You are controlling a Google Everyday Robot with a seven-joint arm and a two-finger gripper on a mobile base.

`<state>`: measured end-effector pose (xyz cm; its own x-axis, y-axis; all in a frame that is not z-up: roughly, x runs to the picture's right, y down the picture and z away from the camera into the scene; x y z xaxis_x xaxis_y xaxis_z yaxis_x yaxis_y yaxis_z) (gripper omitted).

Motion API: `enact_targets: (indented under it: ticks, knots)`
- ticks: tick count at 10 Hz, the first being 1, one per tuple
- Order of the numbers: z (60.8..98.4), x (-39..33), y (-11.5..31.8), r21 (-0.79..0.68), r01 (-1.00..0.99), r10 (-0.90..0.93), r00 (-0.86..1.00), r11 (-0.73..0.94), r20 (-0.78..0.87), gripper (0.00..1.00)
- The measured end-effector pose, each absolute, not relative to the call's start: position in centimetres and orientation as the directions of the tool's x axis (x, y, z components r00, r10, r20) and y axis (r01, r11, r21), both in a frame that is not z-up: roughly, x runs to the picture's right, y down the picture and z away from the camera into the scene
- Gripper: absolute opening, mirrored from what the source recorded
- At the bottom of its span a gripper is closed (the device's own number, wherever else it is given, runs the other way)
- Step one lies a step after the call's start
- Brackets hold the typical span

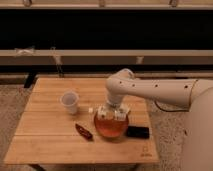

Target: Place the bottle in the ceramic bowl

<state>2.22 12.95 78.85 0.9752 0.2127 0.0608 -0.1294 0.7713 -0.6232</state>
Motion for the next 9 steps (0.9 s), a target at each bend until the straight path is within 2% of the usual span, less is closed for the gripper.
enact_targets:
  ticks: [9]
  knots:
    - [78.11, 1.87, 11.98, -0.583, -0.129, 0.227, 0.969, 0.802, 0.098, 0.72]
